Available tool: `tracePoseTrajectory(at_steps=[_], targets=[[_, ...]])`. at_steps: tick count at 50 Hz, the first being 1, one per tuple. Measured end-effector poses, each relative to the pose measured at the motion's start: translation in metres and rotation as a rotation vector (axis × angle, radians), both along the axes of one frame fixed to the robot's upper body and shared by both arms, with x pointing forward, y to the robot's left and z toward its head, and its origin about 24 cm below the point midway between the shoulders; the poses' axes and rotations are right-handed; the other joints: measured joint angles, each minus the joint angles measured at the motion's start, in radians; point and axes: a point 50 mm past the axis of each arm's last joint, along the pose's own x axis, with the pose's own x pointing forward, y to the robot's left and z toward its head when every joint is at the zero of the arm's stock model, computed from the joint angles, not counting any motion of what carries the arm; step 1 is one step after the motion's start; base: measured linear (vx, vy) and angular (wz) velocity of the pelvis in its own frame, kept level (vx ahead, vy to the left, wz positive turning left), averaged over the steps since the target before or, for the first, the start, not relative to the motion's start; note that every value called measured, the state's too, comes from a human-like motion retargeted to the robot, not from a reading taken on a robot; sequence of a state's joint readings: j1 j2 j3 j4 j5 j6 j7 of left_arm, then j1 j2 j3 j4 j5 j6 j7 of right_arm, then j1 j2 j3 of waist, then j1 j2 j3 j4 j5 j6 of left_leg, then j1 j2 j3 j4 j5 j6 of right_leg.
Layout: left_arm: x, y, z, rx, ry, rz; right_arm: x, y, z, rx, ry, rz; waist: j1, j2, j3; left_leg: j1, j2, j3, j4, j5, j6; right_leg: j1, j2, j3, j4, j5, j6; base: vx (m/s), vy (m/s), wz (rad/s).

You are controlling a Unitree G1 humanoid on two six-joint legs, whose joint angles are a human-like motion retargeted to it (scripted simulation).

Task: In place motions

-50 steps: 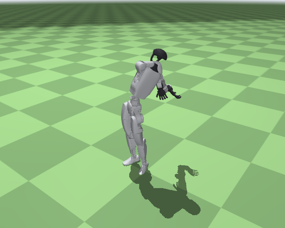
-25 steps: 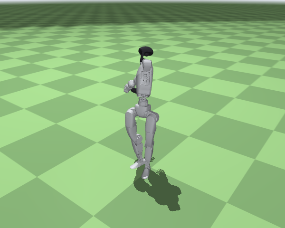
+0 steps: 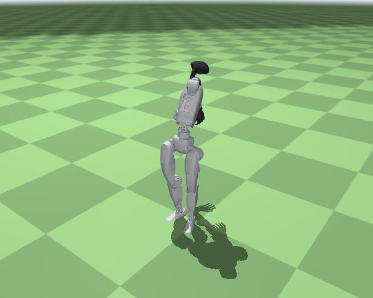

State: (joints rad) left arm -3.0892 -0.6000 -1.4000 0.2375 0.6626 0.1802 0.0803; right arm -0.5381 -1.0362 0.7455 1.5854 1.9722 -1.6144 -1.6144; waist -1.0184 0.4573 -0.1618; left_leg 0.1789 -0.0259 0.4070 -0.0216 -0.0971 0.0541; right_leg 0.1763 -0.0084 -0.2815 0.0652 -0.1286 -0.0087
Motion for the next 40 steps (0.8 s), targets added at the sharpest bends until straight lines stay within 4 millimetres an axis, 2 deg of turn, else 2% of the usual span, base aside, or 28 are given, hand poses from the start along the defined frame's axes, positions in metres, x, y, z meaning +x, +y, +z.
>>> tracePoseTrajectory(at_steps=[4, 8, 15, 18, 22, 27, 34, 40], targets=[[0.001, -0.005, 0.004, -0.025, 0.021, 0.034, -0.003, 0.000, 0.002, -0.001, -0.027, -0.032, -0.086, 0.002, 0.013, 0.046, 0.040, 0.091, -0.015, -0.027, -0.026, -0.047, 0.027, 0.107, 0.025, 0.028, 0.003, -0.14, -0.26, -1.74], [0.001, -0.010, 0.010, -0.060, 0.037, 0.049, 0.005, 0.005, -0.007, 0.039, -0.060, -0.016, -0.197, 0.003, 0.036, 0.099, 0.085, 0.233, -0.027, -0.058, -0.068, -0.095, 0.071, 0.209, 0.044, 0.071, 0.009, -0.24, -0.27, -2.11], [-0.008, -0.011, 0.014, -0.092, 0.064, 0.051, 0.028, 0.017, -0.026, 0.120, -0.100, 0.060, -0.439, 0.006, 0.081, 0.188, 0.168, 0.562, -0.021, -0.095, -0.161, -0.162, 0.210, 0.496, 0.029, 0.166, 0.015, -0.36, -0.15, -2.23], [-0.016, -0.006, 0.012, -0.071, 0.078, 0.034, 0.030, 0.021, -0.030, 0.135, -0.102, 0.056, -0.483, 0.007, 0.087, 0.201, 0.192, 0.680, -0.011, -0.098, -0.190, -0.192, 0.266, 0.581, 0.014, 0.203, 0.025, -0.36, 0.00, -2.75], [-0.029, 0.001, 0.011, -0.049, 0.082, -0.053, 0.016, 0.022, -0.036, 0.142, -0.075, -0.009, -0.499, 0.011, 0.065, 0.207, 0.218, 0.872, -0.003, -0.099, -0.232, -0.240, 0.351, 0.691, 0.003, 0.235, 0.046, -0.31, 0.07, -2.80], [-0.034, -0.001, 0.017, -0.111, 0.058, -0.125, -0.016, 0.016, -0.034, 0.123, -0.044, -0.134, -0.512, 0.019, 0.052, 0.188, 0.231, 1.035, -0.007, -0.095, -0.267, -0.304, 0.436, 0.789, 0.002, 0.260, 0.066, -0.15, 0.08, -1.89], [-0.024, 0.005, 0.006, -0.102, -0.051, -0.170, -0.060, -0.002, -0.001, -0.006, 0.005, -0.252, -0.507, 0.024, 0.062, 0.165, 0.225, 1.097, -0.013, -0.092, -0.280, -0.345, 0.463, 0.832, 0.011, 0.265, 0.075, -0.04, 0.01, -0.52], [-0.015, 0.008, -0.001, -0.089, -0.121, -0.168, -0.078, -0.009, 0.023, -0.095, 0.057, -0.292, -0.501, 0.026, 0.094, 0.151, 0.237, 1.051, -0.021, -0.091, -0.269, -0.343, 0.459, 0.809, 0.014, 0.261, 0.046, 0.07, 0.01, 0.54]])
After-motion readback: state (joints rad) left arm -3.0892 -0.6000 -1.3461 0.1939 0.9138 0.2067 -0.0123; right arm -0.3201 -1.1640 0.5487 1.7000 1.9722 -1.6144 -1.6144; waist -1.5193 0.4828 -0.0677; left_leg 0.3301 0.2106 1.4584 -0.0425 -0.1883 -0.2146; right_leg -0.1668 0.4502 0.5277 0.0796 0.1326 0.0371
